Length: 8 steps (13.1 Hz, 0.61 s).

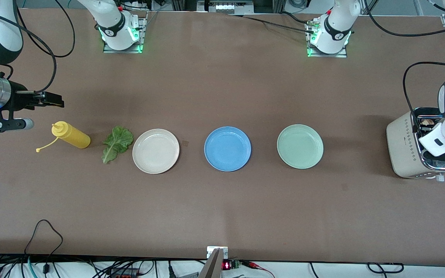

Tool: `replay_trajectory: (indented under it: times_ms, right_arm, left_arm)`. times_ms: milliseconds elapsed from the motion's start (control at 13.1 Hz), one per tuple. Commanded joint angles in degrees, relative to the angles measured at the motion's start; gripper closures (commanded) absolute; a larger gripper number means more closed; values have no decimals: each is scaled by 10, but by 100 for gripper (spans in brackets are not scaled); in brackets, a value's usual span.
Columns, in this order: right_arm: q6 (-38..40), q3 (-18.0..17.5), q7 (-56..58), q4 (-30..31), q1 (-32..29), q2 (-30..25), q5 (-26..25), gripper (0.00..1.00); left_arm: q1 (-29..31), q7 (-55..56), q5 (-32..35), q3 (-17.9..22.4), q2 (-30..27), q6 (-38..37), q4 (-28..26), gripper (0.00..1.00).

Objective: Make sandwich in blue plate with both arms
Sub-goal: 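Reach the left gripper into the toaster while the right gripper approaches lettuce, then grasp a bread slice with the left gripper while the right gripper grasps lettuce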

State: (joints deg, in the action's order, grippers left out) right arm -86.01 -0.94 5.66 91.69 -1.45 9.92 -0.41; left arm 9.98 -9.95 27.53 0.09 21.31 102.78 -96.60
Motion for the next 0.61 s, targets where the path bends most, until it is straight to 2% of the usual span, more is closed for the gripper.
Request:
replay_trajectory:
  times_ms: [0, 229, 381, 534]
  right_arm:
    - [-1, -1, -13, 7, 6, 11, 10, 0]
    - [-95, -2, -126, 58, 57, 19, 8, 0]
    - [-202, -2, -143, 119, 71, 30, 9, 0]
    - [-293, -2, -196, 165, 89, 52, 9, 0]
  left_arm:
    - [25, -10, 13, -4, -3, 46, -31, 34]
    - [35, -17, 13, -4, -4, 58, -45, 67]
    - [34, -80, 8, -9, -7, 3, -36, 94]
    - [29, -81, 3, -12, -9, -31, -18, 99]
